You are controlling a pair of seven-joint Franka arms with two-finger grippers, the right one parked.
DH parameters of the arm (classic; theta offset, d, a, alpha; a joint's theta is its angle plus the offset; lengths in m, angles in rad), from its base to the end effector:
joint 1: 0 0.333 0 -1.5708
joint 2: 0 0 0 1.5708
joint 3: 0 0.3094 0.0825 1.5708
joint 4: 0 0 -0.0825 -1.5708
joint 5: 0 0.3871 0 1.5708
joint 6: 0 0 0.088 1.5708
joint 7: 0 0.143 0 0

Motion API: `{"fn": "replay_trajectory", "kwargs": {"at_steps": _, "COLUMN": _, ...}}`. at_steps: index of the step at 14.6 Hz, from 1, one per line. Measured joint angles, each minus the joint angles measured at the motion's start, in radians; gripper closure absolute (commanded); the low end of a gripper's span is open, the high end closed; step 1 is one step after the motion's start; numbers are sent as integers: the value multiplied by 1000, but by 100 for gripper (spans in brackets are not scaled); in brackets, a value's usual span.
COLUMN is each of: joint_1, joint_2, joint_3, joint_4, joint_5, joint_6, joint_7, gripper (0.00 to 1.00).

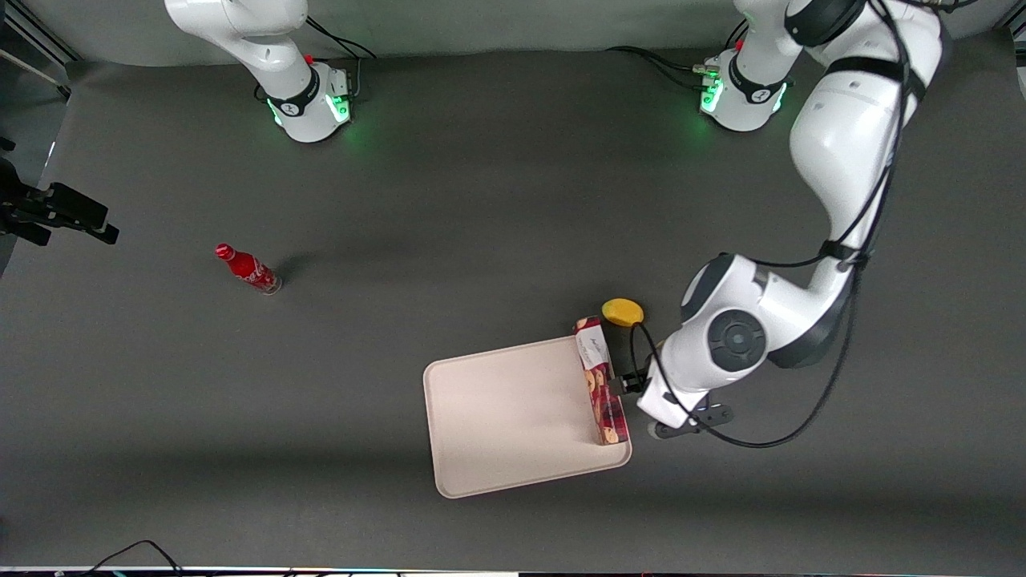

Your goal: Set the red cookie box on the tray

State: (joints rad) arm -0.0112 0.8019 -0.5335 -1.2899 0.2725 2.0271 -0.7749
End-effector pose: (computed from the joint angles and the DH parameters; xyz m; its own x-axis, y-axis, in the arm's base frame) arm 0.6849 -0.2879 0.2725 0.9658 0.2523 -0.0603 0.2579 -0.9590 0.1173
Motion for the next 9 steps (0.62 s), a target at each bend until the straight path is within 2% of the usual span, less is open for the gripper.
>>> {"fn": "replay_trajectory", "kwargs": {"at_steps": 5, "joint_1": 59, "joint_2": -190, "joint_3": 3, "joint_4": 33, "joint_5": -112, "joint_6": -250, "joint_7": 55, "gripper": 0}}
{"fn": "replay_trajectory", "kwargs": {"at_steps": 7, "joint_1": 96, "joint_2": -271, "joint_3": 28, "joint_4": 36, "joint_5": -155, "joint_6": -372, "joint_7": 161, "gripper": 0}}
{"fn": "replay_trajectory", "kwargs": {"at_steps": 9, "joint_1": 120, "joint_2": -355, "joint_3": 106, "joint_4": 39, "joint_5": -209, "joint_6": -481, "joint_7": 314, "gripper": 0}}
